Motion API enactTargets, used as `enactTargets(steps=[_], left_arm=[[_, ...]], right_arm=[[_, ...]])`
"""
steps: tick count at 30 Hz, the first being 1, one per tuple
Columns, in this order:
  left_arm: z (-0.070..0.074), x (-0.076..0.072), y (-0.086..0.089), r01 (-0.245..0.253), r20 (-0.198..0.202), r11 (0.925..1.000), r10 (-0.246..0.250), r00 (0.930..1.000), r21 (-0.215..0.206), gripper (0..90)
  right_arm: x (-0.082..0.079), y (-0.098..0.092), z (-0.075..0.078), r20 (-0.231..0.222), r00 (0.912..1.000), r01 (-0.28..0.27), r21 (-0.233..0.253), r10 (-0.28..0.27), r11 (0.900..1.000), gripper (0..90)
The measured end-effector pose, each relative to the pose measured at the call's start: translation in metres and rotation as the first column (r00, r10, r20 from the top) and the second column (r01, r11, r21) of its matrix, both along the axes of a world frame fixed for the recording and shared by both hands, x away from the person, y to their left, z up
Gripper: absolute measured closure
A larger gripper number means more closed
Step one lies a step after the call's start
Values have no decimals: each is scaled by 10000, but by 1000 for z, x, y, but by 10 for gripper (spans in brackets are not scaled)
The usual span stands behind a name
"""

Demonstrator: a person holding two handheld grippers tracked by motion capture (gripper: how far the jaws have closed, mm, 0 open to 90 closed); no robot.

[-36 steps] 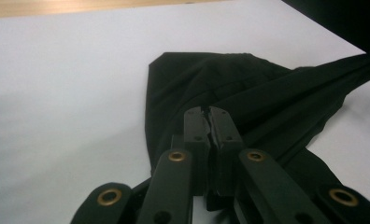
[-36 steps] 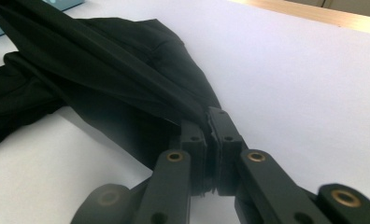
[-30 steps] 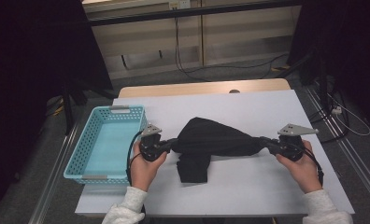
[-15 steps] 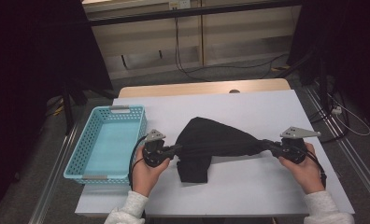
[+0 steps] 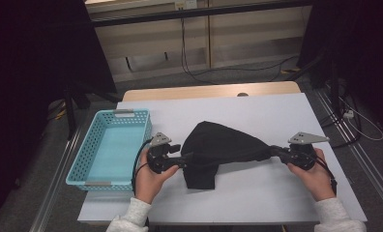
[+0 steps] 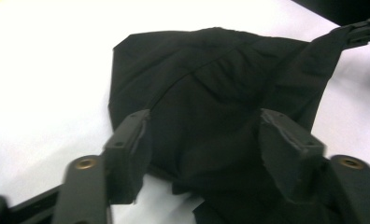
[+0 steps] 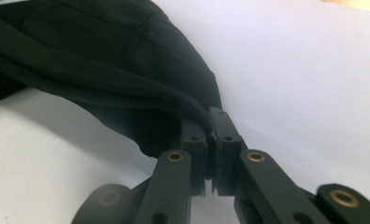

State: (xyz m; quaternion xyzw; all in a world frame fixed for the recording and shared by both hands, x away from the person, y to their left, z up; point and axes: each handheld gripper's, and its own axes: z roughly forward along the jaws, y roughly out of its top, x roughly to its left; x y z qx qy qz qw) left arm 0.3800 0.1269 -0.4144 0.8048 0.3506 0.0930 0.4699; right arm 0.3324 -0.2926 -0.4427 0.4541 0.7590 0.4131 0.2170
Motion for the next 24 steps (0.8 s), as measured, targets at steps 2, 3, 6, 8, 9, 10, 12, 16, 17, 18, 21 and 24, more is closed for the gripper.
enactTargets(steps=[2,3,6,8,9,10,12,16,17,18,21,24], left_arm=[[1,0,-2,128,189,9999,-130,9997,73,313],[1,0,-3,171,215,9998,-172,9996,42,298],[0,0,-4,273,243,9996,-275,9993,81,274],[1,0,-5,361,249,9993,-362,9990,20,262],[1,-1,-6,441,226,9990,-442,9988,45,257],[1,-2,-7,496,213,9988,-497,9985,55,252],[-1,-3,-12,773,171,9969,-776,9968,159,243],[-7,-7,-21,1243,77,9911,-1248,9922,467,245],[-10,-8,-23,1383,29,9885,-1387,9903,615,245],[-12,-9,-24,1495,-19,9858,-1497,9887,767,244],[-19,-12,-26,1688,-169,9803,-1680,9856,1027,248],[-26,-14,-26,1782,-398,9771,-1746,9838,1162,247]], right_arm=[[0,1,0,30,10000,-38,-6,38,10000,864],[0,1,0,39,10000,-13,-6,13,10000,864],[0,1,0,31,10000,-36,-27,36,10000,864],[0,2,0,37,10000,-89,-62,90,9999,864],[0,2,0,34,9999,-105,-79,105,9999,864],[0,2,0,19,10000,-87,-81,88,9999,864],[0,3,0,32,9999,-120,-94,120,9999,864],[-1,3,0,29,9999,-112,-88,113,9999,864],[-1,3,1,17,9999,-114,-89,114,9999,864],[-1,3,1,21,9999,-131,-91,131,9999,864],[-1,4,0,44,9999,-149,-139,150,9998,864],[-1,4,0,24,9999,-130,-125,131,9998,863]])
